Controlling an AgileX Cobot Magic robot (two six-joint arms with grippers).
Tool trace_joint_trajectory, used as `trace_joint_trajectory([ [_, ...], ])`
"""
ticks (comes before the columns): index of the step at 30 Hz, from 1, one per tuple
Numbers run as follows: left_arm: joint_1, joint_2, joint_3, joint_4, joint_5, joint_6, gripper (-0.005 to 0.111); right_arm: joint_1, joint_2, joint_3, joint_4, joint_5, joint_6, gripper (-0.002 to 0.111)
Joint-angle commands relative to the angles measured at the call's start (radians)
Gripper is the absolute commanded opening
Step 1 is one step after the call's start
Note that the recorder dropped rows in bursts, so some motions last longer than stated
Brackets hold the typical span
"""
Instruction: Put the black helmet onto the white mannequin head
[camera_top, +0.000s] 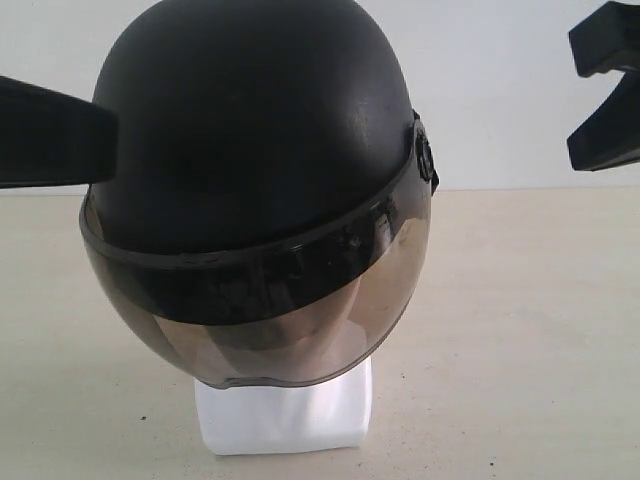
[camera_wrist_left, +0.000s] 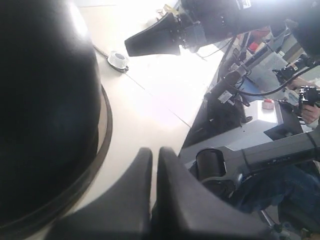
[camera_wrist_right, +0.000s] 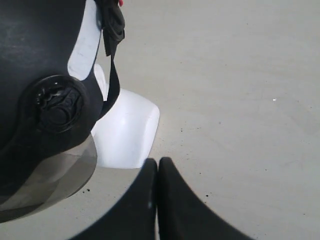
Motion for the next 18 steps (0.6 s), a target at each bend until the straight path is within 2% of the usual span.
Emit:
trace_joint_trajectory([
  [1, -0.007, -0.01, 0.006, 0.021, 0.01, 0.009, 0.004, -0.002, -0.005, 0.003, 0.006, -0.011, 0.001, 0.0],
  [3, -0.004, -0.01, -0.002, 0.039, 0.005, 0.041, 0.004, -0.002, -0.005, 0.003, 0.006, -0.011, 0.001, 0.0],
  [5, 0.022, -0.011, -0.066, 0.187, -0.038, 0.026, 0.004, -0.002, -0.005, 0.003, 0.006, -0.011, 0.001, 0.0],
  [7, 0.044, -0.022, -0.153, 0.43, -0.096, -0.174, 0.004, -0.002, -0.005, 0.003, 0.008, -0.011, 0.002, 0.0],
  [11, 0.091, -0.101, -0.263, 0.896, -0.102, -0.533, 0.004, -0.002, -0.005, 0.003, -0.002, -0.011, 0.002, 0.0],
  [13, 0.11, -0.178, -0.256, 1.126, -0.101, -0.709, 0.004, -0.002, -0.005, 0.003, 0.003, -0.011, 0.002, 0.0],
  [15, 0.112, -0.267, -0.226, 1.291, -0.09, -0.828, 0.004, -0.002, -0.005, 0.003, 0.003, -0.011, 0.002, 0.0],
  [18, 0.112, -0.391, -0.169, 1.441, -0.097, -0.965, 0.004, -0.002, -0.005, 0.003, 0.003, -0.011, 0.002, 0.0],
])
